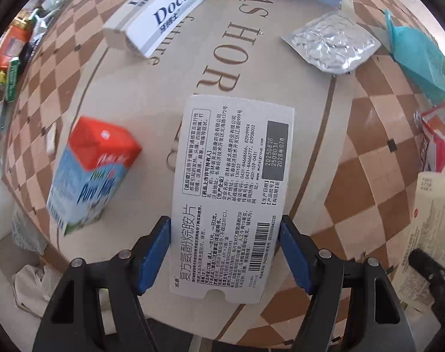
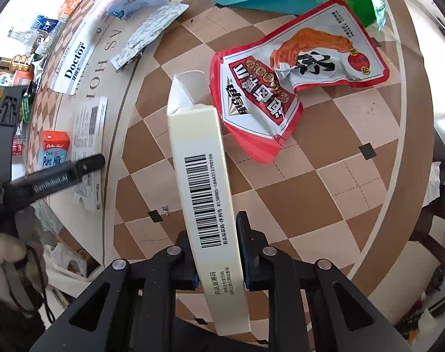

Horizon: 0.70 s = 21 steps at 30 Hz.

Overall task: Collect trash
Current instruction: 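Grasp the white leaflet with the left tool while the right tool grasps the cream box, then carry leaflet and cream box to the bin and open both tools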

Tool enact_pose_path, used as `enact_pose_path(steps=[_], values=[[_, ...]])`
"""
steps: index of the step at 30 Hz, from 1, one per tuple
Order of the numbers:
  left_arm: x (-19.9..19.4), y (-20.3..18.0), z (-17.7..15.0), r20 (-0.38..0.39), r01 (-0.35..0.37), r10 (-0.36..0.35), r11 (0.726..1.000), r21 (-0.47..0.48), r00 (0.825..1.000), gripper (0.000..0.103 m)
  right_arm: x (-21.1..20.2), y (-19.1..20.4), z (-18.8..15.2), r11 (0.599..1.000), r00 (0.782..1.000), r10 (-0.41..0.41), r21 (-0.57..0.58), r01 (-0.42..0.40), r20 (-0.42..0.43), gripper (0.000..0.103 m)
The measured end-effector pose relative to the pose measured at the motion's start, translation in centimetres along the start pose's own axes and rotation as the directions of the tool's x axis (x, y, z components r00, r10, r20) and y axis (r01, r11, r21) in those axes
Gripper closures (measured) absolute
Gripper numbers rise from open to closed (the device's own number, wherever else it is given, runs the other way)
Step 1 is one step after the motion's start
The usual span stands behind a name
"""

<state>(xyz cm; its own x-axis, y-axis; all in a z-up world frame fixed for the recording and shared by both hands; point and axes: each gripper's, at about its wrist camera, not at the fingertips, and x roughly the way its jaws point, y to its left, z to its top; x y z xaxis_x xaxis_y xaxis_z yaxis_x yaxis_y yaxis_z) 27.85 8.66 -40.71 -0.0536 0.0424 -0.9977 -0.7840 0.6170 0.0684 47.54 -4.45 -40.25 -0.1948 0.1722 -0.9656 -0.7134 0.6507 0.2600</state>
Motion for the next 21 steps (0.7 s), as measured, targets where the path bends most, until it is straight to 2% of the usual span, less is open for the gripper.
enact_pose_path(steps=[4,12,15,17,18,21], values=[[-1.8,0.0,-3.3,0.053,-0.041,0.042,0.999,-0.022,0.998,0.032,-1.3,0.4,-1.4,1.0,0.999,0.014,0.007,-0.014,0.035,0.083],[-7.1,1.0,-10.4,0.187,-0.005,0.008,1.0,-0.019,0.982,0.032,-4.2,2.3,-6.5,0.999,0.993,0.041,0.0,-0.041,0.112,0.083],[-8.4,1.7,-12.5,0.225,0.021,-0.018,1.0,-0.013,0.974,0.032,-4.9,3.4,-9.4,0.999,0.989,0.05,-0.01,-0.049,0.138,0.084],[-9.3,2.5,-15.2,0.247,0.042,-0.037,0.999,-0.014,0.968,0.032,-5.3,4.0,-11.7,0.998,0.987,0.065,-0.009,-0.064,0.149,0.084],[-9.1,3.2,-15.4,0.252,0.052,-0.047,0.999,-0.013,0.967,0.032,-5.4,4.3,-13.1,0.998,0.986,0.069,-0.011,-0.068,0.153,0.084],[-8.5,5.4,-19.2,0.255,0.09,-0.079,0.996,-0.028,0.964,0.032,-4.8,5.7,-17.2,0.996,0.985,0.088,-0.013,-0.087,0.149,0.084]])
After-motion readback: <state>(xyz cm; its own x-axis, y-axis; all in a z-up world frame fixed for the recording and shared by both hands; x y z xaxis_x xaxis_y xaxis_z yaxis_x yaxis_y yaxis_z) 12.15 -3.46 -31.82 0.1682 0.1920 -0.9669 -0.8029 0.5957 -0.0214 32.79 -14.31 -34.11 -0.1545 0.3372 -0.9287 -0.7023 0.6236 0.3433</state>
